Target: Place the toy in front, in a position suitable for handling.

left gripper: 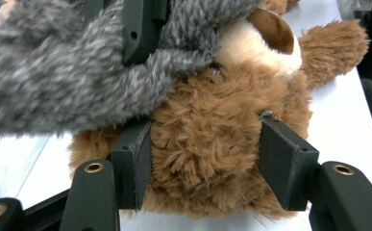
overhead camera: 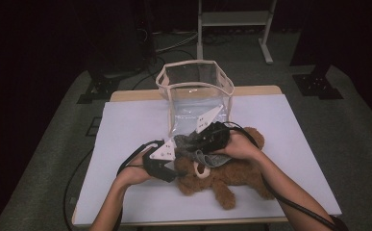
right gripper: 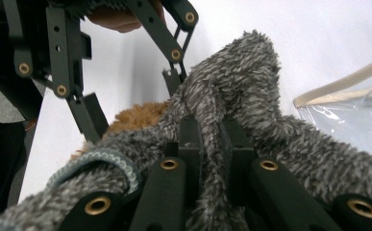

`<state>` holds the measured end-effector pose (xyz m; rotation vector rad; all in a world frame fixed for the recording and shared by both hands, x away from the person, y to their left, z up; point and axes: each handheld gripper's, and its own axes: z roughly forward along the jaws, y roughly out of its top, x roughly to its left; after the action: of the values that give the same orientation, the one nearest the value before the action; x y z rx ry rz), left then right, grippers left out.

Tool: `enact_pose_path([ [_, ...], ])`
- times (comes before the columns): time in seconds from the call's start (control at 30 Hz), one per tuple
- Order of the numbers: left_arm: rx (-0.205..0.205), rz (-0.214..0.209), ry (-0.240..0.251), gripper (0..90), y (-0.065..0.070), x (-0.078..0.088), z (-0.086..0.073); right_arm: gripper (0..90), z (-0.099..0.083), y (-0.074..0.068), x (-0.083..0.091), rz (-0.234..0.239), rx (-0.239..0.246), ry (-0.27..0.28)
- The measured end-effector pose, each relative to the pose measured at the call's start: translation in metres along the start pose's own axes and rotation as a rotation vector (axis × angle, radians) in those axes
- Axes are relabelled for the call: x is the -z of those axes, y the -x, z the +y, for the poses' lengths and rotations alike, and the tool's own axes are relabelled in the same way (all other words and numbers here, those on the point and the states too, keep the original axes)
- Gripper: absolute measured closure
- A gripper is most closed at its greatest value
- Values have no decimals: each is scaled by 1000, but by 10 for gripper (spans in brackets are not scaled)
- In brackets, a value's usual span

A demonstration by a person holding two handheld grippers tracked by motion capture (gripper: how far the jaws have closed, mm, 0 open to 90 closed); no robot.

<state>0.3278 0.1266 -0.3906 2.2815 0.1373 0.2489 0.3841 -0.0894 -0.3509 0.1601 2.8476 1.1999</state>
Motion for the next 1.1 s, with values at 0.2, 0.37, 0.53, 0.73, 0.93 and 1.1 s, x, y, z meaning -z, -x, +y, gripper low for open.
enact_pose_path([
  [0.2, -2, 12, 7, 416, 0, -2, 1, 808, -21, -5, 21, -25, -16, 13],
  [0.37, 38, 61, 21, 419, -4, -6, 2, 808, -32, -17, 40, -45, -20, 46],
  [0.53, 124, 147, 53, 410, -11, -6, 0, 807, -25, -33, 43, -33, 30, 78],
  [0.73, 126, 117, 62, 414, -13, 1, -2, 807, -24, -39, 34, -40, 61, 54],
  [0.93, 69, 57, 63, 399, -6, -1, 3, 807, -27, -20, 36, -109, 15, 83],
  [1.1, 80, 109, 49, 420, -9, -11, 4, 806, -22, -26, 32, -121, 49, 76],
])
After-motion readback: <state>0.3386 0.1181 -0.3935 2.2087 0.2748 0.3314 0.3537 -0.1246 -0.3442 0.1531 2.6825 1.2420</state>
